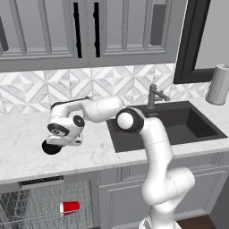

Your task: Pick up the cup and bowl from the counter, place them in the dishwasher, and close the dishwasher door.

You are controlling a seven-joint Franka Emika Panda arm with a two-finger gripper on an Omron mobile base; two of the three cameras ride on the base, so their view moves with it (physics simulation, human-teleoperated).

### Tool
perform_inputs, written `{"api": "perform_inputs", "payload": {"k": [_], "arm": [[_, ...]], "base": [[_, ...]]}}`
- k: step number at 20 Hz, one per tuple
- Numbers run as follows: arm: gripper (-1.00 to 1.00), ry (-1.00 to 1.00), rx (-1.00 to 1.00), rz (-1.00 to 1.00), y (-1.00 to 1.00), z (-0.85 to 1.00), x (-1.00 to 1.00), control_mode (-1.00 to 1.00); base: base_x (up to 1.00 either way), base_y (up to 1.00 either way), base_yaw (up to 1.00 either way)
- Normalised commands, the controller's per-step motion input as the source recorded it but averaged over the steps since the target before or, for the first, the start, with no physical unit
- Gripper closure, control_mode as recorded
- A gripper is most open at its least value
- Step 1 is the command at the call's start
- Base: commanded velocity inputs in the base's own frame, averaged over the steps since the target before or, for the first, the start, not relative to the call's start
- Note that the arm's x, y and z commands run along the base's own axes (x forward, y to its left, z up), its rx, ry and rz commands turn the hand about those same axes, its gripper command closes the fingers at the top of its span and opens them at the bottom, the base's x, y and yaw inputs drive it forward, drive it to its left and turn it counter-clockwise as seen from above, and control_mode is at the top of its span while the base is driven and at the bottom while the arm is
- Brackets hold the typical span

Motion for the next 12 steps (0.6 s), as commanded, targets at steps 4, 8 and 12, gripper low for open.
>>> {"api": "perform_inputs", "payload": {"k": [4, 8, 12], "arm": [[1.0, -0.07, 0.0, 0.03, -0.09, 0.0, -0.83, -1.0], [1.0, -0.3, -0.01, 0.03, -0.26, 0.02, -1.0, -1.0], [1.0, 0.0, 0.0, 0.0, -0.21, 0.22, -1.0, -1.0]], "base": [[0.0, 0.0, 0.0], [0.0, 0.0, 0.0], [0.0, 0.0, 0.0]]}}
